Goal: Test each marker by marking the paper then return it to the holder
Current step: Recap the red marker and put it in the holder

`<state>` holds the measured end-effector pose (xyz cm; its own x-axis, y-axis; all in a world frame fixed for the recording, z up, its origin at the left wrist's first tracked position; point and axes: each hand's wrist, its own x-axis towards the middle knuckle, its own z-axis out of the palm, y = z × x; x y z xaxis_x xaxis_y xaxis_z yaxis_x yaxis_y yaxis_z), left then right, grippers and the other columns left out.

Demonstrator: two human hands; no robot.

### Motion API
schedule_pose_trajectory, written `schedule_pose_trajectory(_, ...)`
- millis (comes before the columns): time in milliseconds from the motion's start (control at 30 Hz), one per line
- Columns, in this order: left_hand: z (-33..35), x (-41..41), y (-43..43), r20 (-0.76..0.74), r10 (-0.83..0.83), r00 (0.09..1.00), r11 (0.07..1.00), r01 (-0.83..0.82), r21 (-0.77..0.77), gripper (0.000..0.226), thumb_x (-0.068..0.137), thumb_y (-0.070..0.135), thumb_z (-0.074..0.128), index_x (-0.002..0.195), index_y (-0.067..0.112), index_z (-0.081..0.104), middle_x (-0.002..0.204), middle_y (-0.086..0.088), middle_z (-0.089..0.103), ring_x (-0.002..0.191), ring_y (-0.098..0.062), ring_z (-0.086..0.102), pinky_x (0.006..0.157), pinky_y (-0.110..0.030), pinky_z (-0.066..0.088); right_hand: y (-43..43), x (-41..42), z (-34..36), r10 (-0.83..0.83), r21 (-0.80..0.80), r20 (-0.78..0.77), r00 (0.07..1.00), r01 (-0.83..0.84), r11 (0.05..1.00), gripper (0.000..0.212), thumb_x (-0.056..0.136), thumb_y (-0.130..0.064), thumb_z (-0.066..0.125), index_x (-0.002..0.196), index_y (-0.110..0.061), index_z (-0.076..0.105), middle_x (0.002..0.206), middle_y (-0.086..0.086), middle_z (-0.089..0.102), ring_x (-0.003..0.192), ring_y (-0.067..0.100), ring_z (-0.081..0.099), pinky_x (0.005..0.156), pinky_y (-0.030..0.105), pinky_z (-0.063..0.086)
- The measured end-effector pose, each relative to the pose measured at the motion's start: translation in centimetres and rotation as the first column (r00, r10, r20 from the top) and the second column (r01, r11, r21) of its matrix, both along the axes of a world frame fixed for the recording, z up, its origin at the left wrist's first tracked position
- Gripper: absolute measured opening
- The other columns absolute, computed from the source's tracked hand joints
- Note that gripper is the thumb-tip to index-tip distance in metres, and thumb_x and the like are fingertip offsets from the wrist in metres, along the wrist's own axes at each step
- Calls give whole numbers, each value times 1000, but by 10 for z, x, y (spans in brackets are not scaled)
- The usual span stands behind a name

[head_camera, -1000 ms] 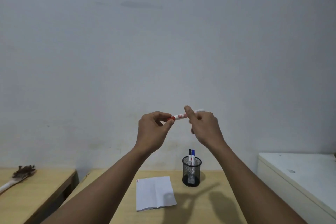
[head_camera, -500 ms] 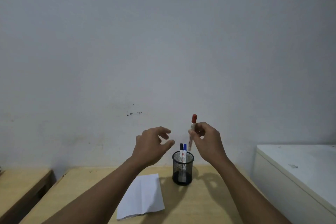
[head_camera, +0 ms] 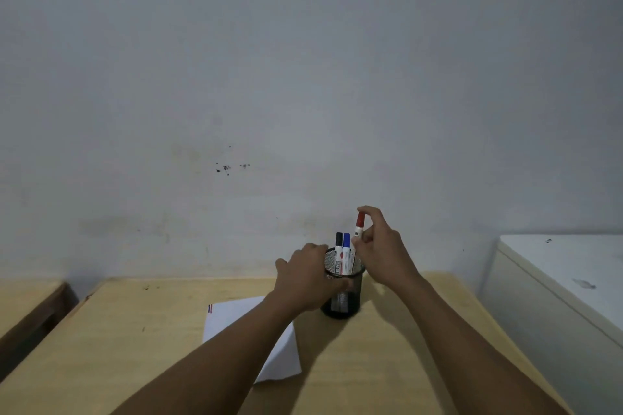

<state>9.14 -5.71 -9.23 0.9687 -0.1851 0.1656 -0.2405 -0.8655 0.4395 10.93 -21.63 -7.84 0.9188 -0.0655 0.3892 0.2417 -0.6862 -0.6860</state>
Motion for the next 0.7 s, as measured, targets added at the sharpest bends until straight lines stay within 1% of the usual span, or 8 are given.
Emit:
schedule_pose_trajectory(67, -3, 3, 0, 37, 22, 999, 1000, -21, -12, 52, 74, 64, 68, 111, 27, 59, 115, 0, 62, 107, -24, 59, 90, -46, 38, -1, 4, -8, 17, -26, -35, 999, -18, 999, 52, 95, -13, 60, 138, -35, 41, 74, 8, 67, 74, 26, 68, 70, 50, 59)
schedule_pose_trajectory(167, -5, 4, 0, 53, 34, 998, 999, -32, -38, 50, 74, 61, 70, 109, 27, 60, 115, 1, 63, 107, -23, 59, 88, -45, 36, 0, 9, -16, 37, -31, -69, 997, -39, 999, 49, 94, -13, 59, 138, -32, 46, 78, 5, 65, 74, 23, 65, 68, 44, 57)
schedule_pose_trajectory(267, -5, 3, 1, 46, 34, 998, 998, -32, -52, 56, 76, 57, 72, 121, 26, 58, 124, 1, 61, 115, -23, 57, 94, -46, 35, 2, 13, -18, 17, -83, -96, 995, -25, 996, 38, 98, -19, 55, 136, -23, 56, 101, 6, 63, 89, 20, 62, 80, 39, 56)
schedule_pose_trajectory(400, -4, 2, 2, 55, 35, 998, 998, -32, -57, 62, 76, 58, 72, 126, 24, 57, 128, 1, 61, 117, -23, 56, 98, -46, 34, 5, 13, -17, 9, -107, -131, 991, -23, 994, 40, 102, -20, 46, 141, -21, 54, 124, 10, 61, 104, 22, 60, 90, 41, 55)
schedule_pose_trajectory(467, -2, 3, 1, 49, 47, 998, 997, -44, -70, 65, 78, 62, 68, 128, 23, 57, 128, 1, 62, 118, -22, 56, 99, -46, 33, 4, 12, -16, 7, -120, -141, 990, -24, 992, 43, 103, -19, 43, 145, -24, 50, 130, 10, 59, 112, 23, 60, 93, 41, 54)
schedule_pose_trajectory(567, 5, 14, -1, 4, 88, 996, 987, -87, -135, 69, 83, 64, 60, 135, 20, 54, 129, 3, 65, 121, -21, 56, 104, -49, 32, 1, 11, -17, 34, -100, -155, 987, -50, 994, 47, 104, -20, 39, 150, -33, 41, 132, 10, 60, 113, 23, 61, 93, 45, 56)
schedule_pose_trajectory(633, 7, 29, -3, -46, 114, 992, 968, -121, -218, 65, 86, 61, 57, 136, 20, 54, 126, 3, 68, 120, -22, 58, 104, -51, 34, 0, 10, -16, 45, -71, -159, 986, -57, 996, 49, 105, -19, 38, 153, -31, 36, 130, 11, 61, 108, 22, 63, 88, 43, 58)
schedule_pose_trajectory(700, 10, 44, -9, -92, 128, 988, 940, -150, -305, 60, 88, 57, 58, 134, 19, 57, 126, 0, 68, 119, -23, 59, 105, -52, 37, -2, 10, -16, 40, -55, -151, 988, -49, 997, 49, 106, -16, 37, 154, -26, 33, 119, 11, 64, 96, 21, 65, 80, 38, 58)
